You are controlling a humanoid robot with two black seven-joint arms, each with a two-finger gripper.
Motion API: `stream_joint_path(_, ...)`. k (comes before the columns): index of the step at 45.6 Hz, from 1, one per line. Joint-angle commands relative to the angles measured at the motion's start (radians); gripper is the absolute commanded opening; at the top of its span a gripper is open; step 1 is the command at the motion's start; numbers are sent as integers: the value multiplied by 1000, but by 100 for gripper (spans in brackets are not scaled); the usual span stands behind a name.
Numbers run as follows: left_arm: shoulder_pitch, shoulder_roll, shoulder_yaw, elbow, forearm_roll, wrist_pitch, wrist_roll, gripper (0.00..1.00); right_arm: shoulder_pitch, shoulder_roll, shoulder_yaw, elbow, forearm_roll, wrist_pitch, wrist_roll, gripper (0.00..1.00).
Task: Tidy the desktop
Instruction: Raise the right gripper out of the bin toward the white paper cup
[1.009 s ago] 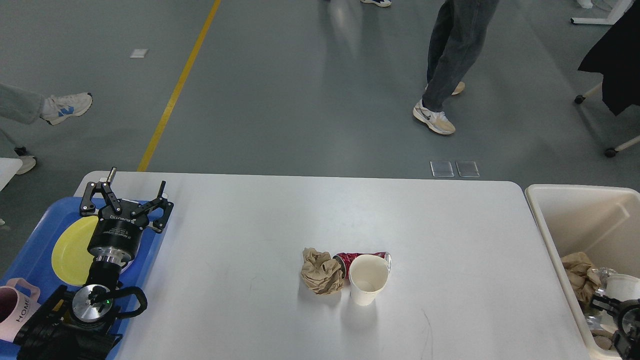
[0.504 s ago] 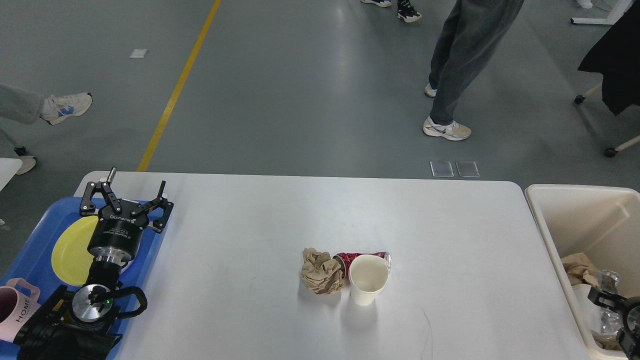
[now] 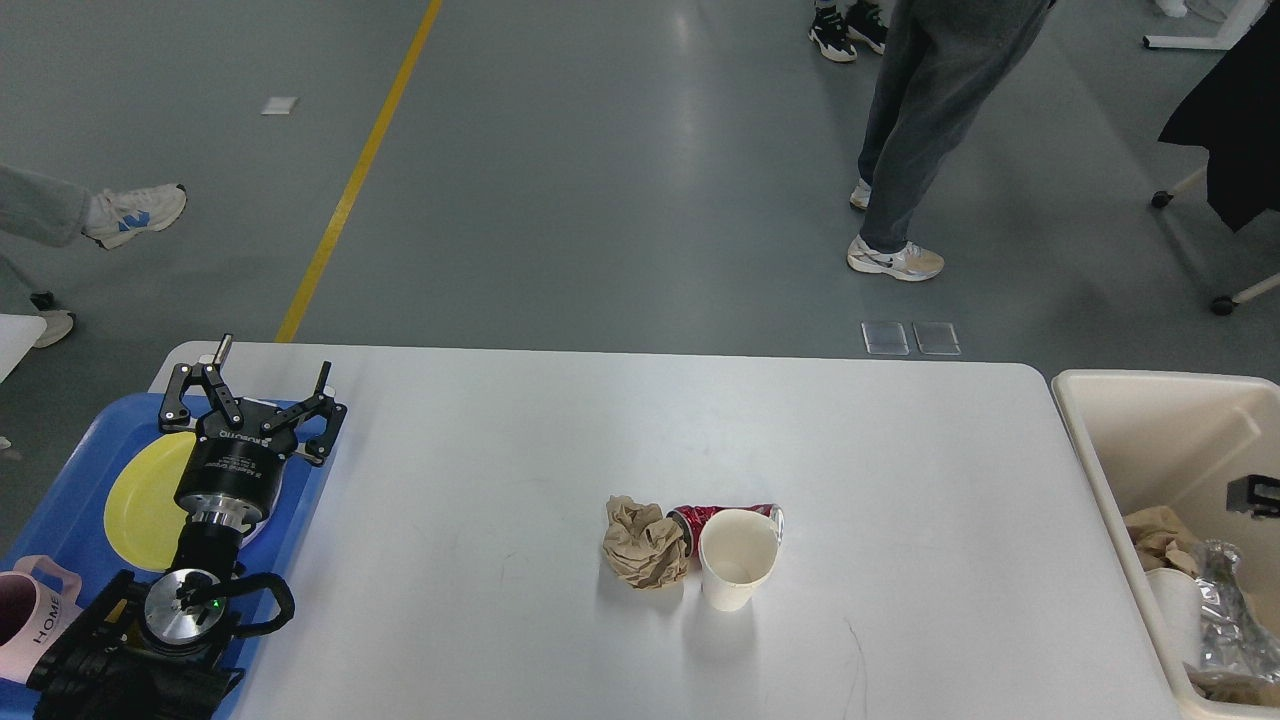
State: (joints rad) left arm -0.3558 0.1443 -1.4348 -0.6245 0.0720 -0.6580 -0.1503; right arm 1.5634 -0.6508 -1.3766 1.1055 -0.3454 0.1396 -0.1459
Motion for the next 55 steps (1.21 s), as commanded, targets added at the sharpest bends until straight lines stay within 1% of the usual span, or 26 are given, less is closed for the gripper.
stream_joint_path(1, 0, 0, 1, 0, 0, 0, 0, 96, 228, 101, -73, 105, 2, 245, -4, 100)
stream_joint_path(4, 0, 0, 1, 0, 0, 0, 0, 96, 334, 146, -70, 117, 6, 420, -3, 100)
stream_joint_path(7, 0, 0, 1, 0, 0, 0, 0, 96, 456, 184, -67, 152, 6, 550, -3, 100)
stream_joint_path(9, 0, 0, 1, 2, 0, 0, 0, 96, 530, 217, -62, 189, 8, 596, -3, 100)
stream_joint_path(11, 0, 0, 1, 2, 0, 0, 0, 96, 587, 235, -50, 230, 8, 612, -3, 100)
stream_joint_path(14, 0, 1, -1, 2, 0, 1, 0, 96, 664, 255, -22, 322, 11, 617, 8, 100)
stream_joint_path(19, 0, 1, -1, 2, 0, 1, 0, 96, 786, 318, 34, 463, 31, 618, 8, 100)
stream_joint_path(25, 0, 1, -1, 2, 0, 1, -2, 96, 911, 355, 53, 579, 104, 603, 11, 100)
stream_joint_path(34, -2, 0, -1, 2, 0, 0, 0, 96, 926, 402, 60, 591, 152, 561, 19, 100)
stream_joint_path(43, -2, 0, -1, 2, 0, 0, 0, 96, 906, 399, 86, 585, 152, 551, 19, 100)
stream_joint_path(48, -2, 0, -1, 0, 0, 0, 0, 96, 865, 396, 116, 571, 149, 512, 14, 100)
stream_joint_path(50, -2, 0, 1, 2, 0, 0, 0, 96, 830, 402, 143, 560, 154, 491, 11, 100)
stream_joint_path(55, -2, 0, 1, 2, 0, 0, 0, 96, 727, 399, 303, 551, 154, 489, 6, 100)
